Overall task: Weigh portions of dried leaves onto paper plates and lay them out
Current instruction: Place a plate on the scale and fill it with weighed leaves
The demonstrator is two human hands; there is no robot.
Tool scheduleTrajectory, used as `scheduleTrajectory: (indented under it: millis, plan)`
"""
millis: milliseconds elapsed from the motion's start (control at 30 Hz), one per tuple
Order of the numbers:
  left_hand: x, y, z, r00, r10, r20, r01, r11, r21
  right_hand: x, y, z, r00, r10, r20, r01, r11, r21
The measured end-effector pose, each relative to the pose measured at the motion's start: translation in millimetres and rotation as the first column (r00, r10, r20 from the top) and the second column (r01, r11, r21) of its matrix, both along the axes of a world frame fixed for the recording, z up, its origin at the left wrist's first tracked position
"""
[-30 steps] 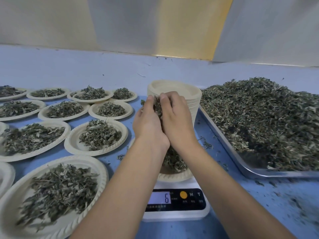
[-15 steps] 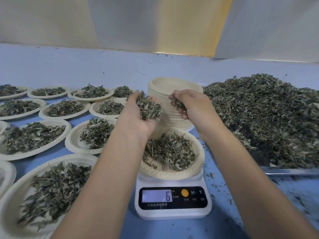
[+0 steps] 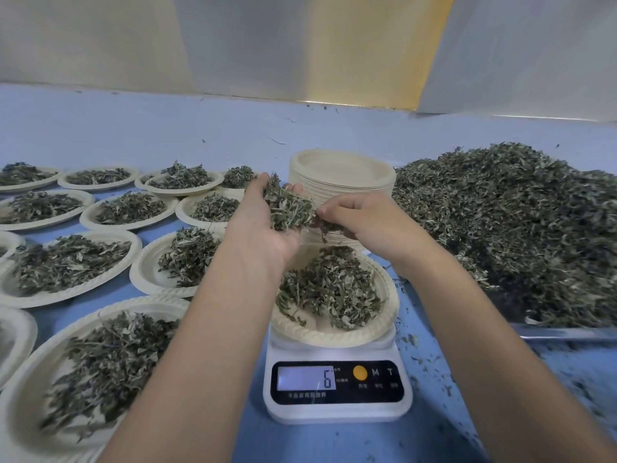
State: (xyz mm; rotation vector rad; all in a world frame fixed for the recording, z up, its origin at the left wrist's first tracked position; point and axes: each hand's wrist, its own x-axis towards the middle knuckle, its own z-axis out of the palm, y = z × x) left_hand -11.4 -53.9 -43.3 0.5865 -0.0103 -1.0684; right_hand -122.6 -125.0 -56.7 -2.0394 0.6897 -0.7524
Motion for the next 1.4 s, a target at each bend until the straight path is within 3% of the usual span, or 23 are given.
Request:
scheduleTrajectory:
  millis: [667, 967, 1167, 1300, 1400]
  plan:
    - [3.4, -5.4, -4.7, 0.999, 0.008, 0.034, -0.009, 1.000, 0.026, 5.6, 0.6, -0.4, 0.996, 0.033, 0.078, -0.042, 0.991, 0.124]
    - [3.0, -3.3, -4.9, 1.000, 0.008, 0.020, -0.008, 1.000, 0.014, 1.6, 4.2, 3.4, 0.999, -0.031, 0.011, 0.030, 0.999, 0.031]
    - [0.9, -3.5, -5.2, 0.999, -0.016, 0.027, 0.015, 0.999, 0.037, 1.8, 4.4, 0.5, 0.995, -0.053, 0.084, 0.053, 0.999, 0.001]
    - [-0.7, -5.7, -7.6, 0.997, -0.028, 0.069, 0.022, 0.996, 0.085, 1.2, 8.3, 5.0, 0.979, 0.012, 0.205, -0.015, 1.000, 0.013]
    - [-4.0, -5.9, -7.0, 0.993, -0.043, 0.112, 0.027, 0.990, 0.137, 1.4, 13.2, 7.3, 0.976, 0.078, 0.203, -0.084, 0.996, 0.019]
